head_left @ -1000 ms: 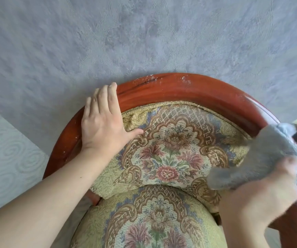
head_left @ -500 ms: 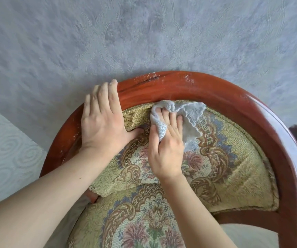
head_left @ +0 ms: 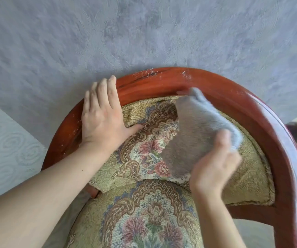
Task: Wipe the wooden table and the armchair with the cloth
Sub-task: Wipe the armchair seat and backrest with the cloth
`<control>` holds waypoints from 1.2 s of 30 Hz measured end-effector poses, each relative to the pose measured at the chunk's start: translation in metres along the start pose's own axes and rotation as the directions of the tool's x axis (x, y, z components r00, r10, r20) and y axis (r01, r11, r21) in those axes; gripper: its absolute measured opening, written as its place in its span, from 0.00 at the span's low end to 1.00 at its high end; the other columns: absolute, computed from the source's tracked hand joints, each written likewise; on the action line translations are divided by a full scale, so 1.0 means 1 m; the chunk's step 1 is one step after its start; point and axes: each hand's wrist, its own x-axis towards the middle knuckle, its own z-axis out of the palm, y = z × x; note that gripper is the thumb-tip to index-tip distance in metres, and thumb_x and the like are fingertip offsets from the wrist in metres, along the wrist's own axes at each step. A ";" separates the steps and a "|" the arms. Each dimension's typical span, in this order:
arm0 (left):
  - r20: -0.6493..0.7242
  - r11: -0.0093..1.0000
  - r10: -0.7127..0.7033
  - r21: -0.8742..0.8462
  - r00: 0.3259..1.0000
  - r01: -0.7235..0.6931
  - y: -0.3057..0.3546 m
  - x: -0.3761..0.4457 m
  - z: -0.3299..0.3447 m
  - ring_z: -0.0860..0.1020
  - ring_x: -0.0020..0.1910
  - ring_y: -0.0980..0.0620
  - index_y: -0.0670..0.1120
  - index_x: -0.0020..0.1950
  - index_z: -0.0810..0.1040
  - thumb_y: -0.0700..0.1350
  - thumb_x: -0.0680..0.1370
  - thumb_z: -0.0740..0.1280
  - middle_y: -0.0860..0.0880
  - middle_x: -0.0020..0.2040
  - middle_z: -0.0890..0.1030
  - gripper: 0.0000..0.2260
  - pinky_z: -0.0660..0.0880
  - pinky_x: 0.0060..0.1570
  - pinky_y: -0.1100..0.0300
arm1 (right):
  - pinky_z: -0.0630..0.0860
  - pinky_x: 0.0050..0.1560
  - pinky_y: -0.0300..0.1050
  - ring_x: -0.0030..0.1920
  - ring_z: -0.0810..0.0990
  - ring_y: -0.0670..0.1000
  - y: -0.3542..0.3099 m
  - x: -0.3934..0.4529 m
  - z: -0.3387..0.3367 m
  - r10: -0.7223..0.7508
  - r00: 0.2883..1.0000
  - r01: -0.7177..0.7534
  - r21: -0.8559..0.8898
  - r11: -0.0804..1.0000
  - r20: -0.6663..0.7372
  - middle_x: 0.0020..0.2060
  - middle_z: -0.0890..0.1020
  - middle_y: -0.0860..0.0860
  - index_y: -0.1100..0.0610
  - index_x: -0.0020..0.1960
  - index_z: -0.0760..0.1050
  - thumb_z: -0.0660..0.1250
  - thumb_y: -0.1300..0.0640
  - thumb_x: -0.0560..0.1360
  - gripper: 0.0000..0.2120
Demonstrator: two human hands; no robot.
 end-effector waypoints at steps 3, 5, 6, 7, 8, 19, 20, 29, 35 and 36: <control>0.013 1.000 0.001 0.011 1.000 -0.001 0.001 0.000 0.001 0.65 0.73 0.32 0.35 0.78 0.56 0.71 0.59 0.76 0.33 0.73 0.67 0.62 0.59 0.75 0.40 | 0.75 0.29 0.33 0.32 0.80 0.37 -0.012 0.005 -0.019 0.128 0.963 -0.102 0.117 0.988 -0.239 0.35 0.83 0.43 0.52 0.46 0.84 0.57 0.42 0.77 0.21; 0.009 1.000 0.000 0.015 1.000 0.000 0.001 0.000 0.002 0.66 0.73 0.32 0.35 0.78 0.56 0.72 0.59 0.76 0.33 0.73 0.67 0.62 0.59 0.75 0.41 | 0.73 0.30 0.34 0.30 0.78 0.37 -0.006 0.005 -0.019 0.001 0.981 -0.003 -0.008 1.000 -0.192 0.33 0.81 0.42 0.61 0.50 0.79 0.55 0.43 0.80 0.23; 0.009 1.000 -0.003 0.016 1.000 0.003 0.001 0.001 0.002 0.66 0.73 0.32 0.35 0.78 0.56 0.72 0.59 0.76 0.33 0.73 0.67 0.62 0.59 0.75 0.41 | 0.72 0.31 0.36 0.30 0.77 0.37 0.001 0.005 -0.013 -0.041 0.989 0.026 -0.102 0.994 -0.140 0.31 0.80 0.42 0.62 0.48 0.78 0.54 0.43 0.80 0.25; 0.011 1.000 -0.004 0.017 1.000 0.004 0.001 0.001 0.002 0.66 0.73 0.32 0.35 0.78 0.56 0.72 0.59 0.76 0.33 0.73 0.67 0.62 0.59 0.75 0.41 | 0.74 0.36 0.39 0.33 0.78 0.38 0.009 0.003 -0.004 -0.048 0.997 0.034 -0.193 0.981 -0.068 0.33 0.82 0.43 0.63 0.48 0.78 0.53 0.40 0.80 0.28; 0.013 1.000 -0.003 0.017 1.000 0.002 0.001 0.001 0.002 0.66 0.73 0.32 0.35 0.78 0.56 0.72 0.59 0.75 0.33 0.73 0.67 0.62 0.59 0.75 0.41 | 0.78 0.45 0.44 0.43 0.83 0.43 0.018 0.001 0.006 -0.036 0.999 0.039 -0.279 0.959 0.015 0.43 0.85 0.47 0.63 0.53 0.78 0.51 0.37 0.80 0.31; -0.013 1.000 0.014 0.000 1.000 -0.014 0.001 0.002 0.001 0.67 0.72 0.31 0.33 0.77 0.59 0.71 0.62 0.76 0.33 0.72 0.69 0.59 0.62 0.74 0.39 | 0.70 0.69 0.55 0.72 0.69 0.41 0.031 -0.020 0.051 -0.247 0.868 0.379 -0.254 0.890 0.430 0.67 0.74 0.47 0.49 0.73 0.68 0.52 0.52 0.84 0.18; -0.012 1.000 0.019 0.003 1.000 -0.019 0.001 0.001 0.001 0.67 0.72 0.31 0.33 0.77 0.58 0.72 0.62 0.75 0.33 0.72 0.68 0.60 0.62 0.74 0.39 | 0.76 0.62 0.57 0.64 0.78 0.47 0.023 -0.019 0.042 -0.239 0.883 0.362 -0.261 0.895 0.403 0.62 0.81 0.51 0.52 0.67 0.75 0.50 0.48 0.85 0.20; 0.038 1.000 -0.003 -0.018 0.999 0.004 0.001 0.002 0.002 0.64 0.73 0.30 0.33 0.77 0.54 0.70 0.59 0.77 0.31 0.71 0.66 0.63 0.59 0.74 0.37 | 0.72 0.29 0.36 0.29 0.78 0.39 -0.042 0.018 -0.006 -0.187 0.969 0.177 -0.076 0.981 -0.163 0.28 0.81 0.40 0.43 0.37 0.80 0.55 0.41 0.80 0.20; 0.037 0.999 0.016 -0.039 0.999 -0.015 -0.001 0.003 0.002 0.64 0.72 0.30 0.33 0.76 0.55 0.68 0.59 0.79 0.31 0.70 0.66 0.62 0.59 0.73 0.36 | 0.71 0.65 0.66 0.65 0.76 0.68 -0.035 0.058 -0.030 -0.416 0.904 0.287 -0.574 0.767 -0.103 0.64 0.77 0.69 0.67 0.65 0.75 0.48 0.41 0.84 0.32; 0.034 0.999 0.019 -0.045 0.999 -0.017 -0.001 0.004 0.003 0.64 0.72 0.30 0.32 0.76 0.55 0.68 0.59 0.79 0.30 0.70 0.65 0.62 0.59 0.73 0.36 | 0.62 0.75 0.62 0.74 0.67 0.65 -0.029 0.066 -0.029 -0.424 0.903 0.285 -0.645 0.709 -0.067 0.72 0.70 0.67 0.64 0.72 0.70 0.49 0.45 0.85 0.28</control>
